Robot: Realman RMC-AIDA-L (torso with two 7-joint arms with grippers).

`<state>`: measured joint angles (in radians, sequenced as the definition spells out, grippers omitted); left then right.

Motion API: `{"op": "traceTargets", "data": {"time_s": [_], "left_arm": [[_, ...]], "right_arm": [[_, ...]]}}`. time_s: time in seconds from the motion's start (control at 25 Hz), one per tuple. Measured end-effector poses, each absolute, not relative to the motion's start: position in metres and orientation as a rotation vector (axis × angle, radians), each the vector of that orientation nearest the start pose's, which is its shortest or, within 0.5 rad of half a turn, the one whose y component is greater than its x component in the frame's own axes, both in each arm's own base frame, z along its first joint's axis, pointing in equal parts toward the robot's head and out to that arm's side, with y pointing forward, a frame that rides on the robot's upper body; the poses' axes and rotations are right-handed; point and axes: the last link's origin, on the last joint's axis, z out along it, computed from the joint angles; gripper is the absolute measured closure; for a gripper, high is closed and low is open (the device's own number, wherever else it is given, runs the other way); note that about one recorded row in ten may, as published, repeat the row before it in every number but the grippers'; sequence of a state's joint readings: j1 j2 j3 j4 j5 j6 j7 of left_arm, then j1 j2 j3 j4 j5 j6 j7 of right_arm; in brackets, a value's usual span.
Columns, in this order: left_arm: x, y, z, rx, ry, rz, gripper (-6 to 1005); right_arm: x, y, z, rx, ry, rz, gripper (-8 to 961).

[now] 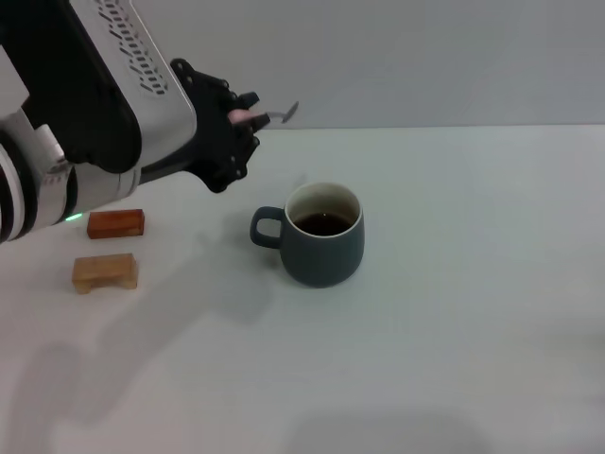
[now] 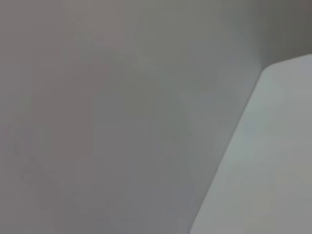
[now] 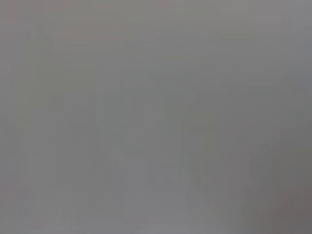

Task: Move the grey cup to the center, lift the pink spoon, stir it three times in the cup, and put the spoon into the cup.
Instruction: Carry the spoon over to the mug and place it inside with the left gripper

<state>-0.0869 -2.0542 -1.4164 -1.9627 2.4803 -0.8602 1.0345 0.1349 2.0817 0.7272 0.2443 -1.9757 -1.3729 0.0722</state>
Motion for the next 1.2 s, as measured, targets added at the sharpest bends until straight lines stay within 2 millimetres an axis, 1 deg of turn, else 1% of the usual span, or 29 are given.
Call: {"op": "traceTargets", "data": {"time_s": [0.48,0.6,0.64,1.0,1.08,1.2], "left_arm": [[-0.116,0.298,0.033,-2.344,0.136,-0.01,848],[-0.116,0.295,0.03,-2.366,0.138,-0.001,846],[-0.116,0.293,0.026,-2.389,0.14,0.007,846],[-0.114,0.291,0.019,-2.418,0.153,0.011,840],[-0.118,0.294,0.012,-2.439,0.141,0.026,839],[-0.12,0.296,0.01,-2.447,0.137,0.032,837]], "right_arm": [[0.412,0.211,0.035,-1.116,0.637,0.542,954],[0.417,0.208,0.041,-1.083,0.636,0.527,954],[0.418,0.207,0.042,-1.074,0.637,0.524,954],[0.421,0.204,0.045,-1.052,0.639,0.512,954],[0.421,0.203,0.045,-1.051,0.64,0.512,954],[0.421,0.204,0.045,-1.051,0.639,0.514,954]]}}
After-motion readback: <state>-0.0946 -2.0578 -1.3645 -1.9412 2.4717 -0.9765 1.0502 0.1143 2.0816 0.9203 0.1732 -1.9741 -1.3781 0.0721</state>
